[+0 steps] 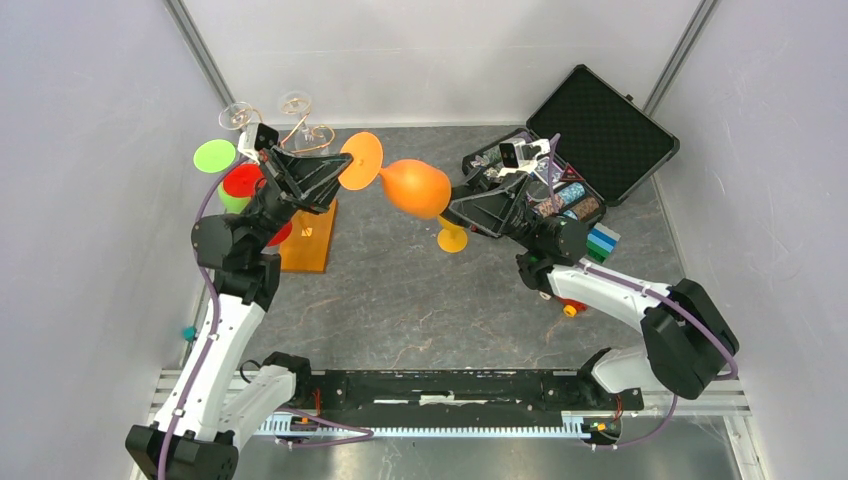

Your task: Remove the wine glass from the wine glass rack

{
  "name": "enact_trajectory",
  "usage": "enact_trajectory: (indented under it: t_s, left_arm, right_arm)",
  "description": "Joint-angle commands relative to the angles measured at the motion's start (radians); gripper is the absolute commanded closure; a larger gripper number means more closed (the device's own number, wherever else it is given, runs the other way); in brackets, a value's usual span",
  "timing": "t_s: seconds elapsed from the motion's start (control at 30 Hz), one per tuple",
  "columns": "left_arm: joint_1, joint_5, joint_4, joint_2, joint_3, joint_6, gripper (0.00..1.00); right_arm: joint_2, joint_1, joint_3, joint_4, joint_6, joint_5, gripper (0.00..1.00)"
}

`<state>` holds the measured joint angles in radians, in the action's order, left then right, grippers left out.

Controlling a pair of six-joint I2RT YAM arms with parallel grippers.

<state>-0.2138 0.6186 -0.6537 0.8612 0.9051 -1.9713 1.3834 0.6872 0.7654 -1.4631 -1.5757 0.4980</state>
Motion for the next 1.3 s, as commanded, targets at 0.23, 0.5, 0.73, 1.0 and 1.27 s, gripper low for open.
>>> enact_trajectory:
  t_s: [0.23,0.5,0.73,1.0,1.27]
  left_arm:
    - [-0.003,-0.016,-0.044,-0.01,0.01,0.008,0.98]
    - [-0.002,0.001,-0.04,0.013,0.068,0.057,0.98]
    - [-0.001,0.028,-0.049,0.059,0.138,0.093,0.98]
    - [0.002,0.047,-0.058,0.091,0.172,0.098,0.98]
    - [0.004,0.052,-0.047,0.085,0.202,0.115,0.98]
  right_arm:
    - [-0.007,0.029,0.083,-0.349,-0.008,0.02,0.02]
    - [-0.035,0.03,0.055,-0.349,-0.008,0.02,0.02]
    - [-0.095,0.028,0.028,-0.054,0.302,0.005,0.3]
    - [-0.135,0.011,-0.015,-0.019,0.339,-0.015,0.23]
    - [-0.12,0.005,-0.008,-0.013,0.337,-0.041,0.17]
